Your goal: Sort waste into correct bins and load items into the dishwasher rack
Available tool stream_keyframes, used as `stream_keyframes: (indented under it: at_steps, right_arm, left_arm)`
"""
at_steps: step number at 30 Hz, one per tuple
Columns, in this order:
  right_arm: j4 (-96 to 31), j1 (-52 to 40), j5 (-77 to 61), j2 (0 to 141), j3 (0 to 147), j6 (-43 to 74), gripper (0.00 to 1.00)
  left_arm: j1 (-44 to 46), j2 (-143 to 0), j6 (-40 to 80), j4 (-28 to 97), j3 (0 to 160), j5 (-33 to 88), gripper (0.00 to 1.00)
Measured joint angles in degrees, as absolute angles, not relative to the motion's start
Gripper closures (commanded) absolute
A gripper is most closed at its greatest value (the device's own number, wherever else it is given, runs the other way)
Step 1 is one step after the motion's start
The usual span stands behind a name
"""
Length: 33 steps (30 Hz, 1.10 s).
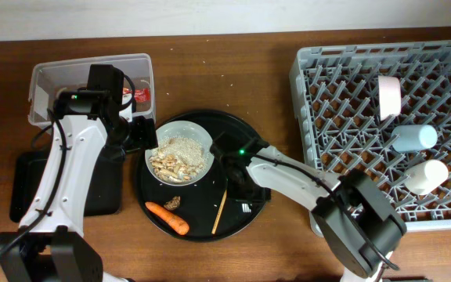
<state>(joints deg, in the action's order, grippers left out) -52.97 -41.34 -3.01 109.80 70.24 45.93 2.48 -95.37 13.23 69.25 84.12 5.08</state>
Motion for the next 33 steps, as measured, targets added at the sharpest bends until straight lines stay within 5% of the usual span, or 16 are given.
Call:
stream_keyframes:
  at_steps: [3,12,28,29,31,33]
  right_arm:
    - [-58.5,-40.1,-2.2,104.2,73.6,42.2,0.96]
    - [-73.6,-13.1,1.8,90.1,77.8,17.8,0.95]
    - [-72.0,-10.9,2.3,90.3,75.5,14.2,0.88]
    - [-71.6,-10.9,2.3,90.3,75.5,14.1,0.85]
    - [-70.0,-10.9,2.0,90.3,75.4,13.5,0.53]
    - [-66.7,-12.0,0.7,90.3,75.6,10.4,0.34]
  left_arm:
    - [2.5,-95.4,13.2,69.3,84.1,5.1,0.19]
    - [2.5,-95.4,13.3,69.3,84.1,5.1,0.18]
    - [2.5,-95.4,13.3,69.5,84.1,5.1,0.18]
    - [2.5,-95.4,13.3,69.5,84.1,5.1,0.18]
    - [2.5,-95.4,13.2,69.5,84.1,5.1,0.18]
    - [2.5,-95.4,13.3,69.5,84.1,5.1,0.18]
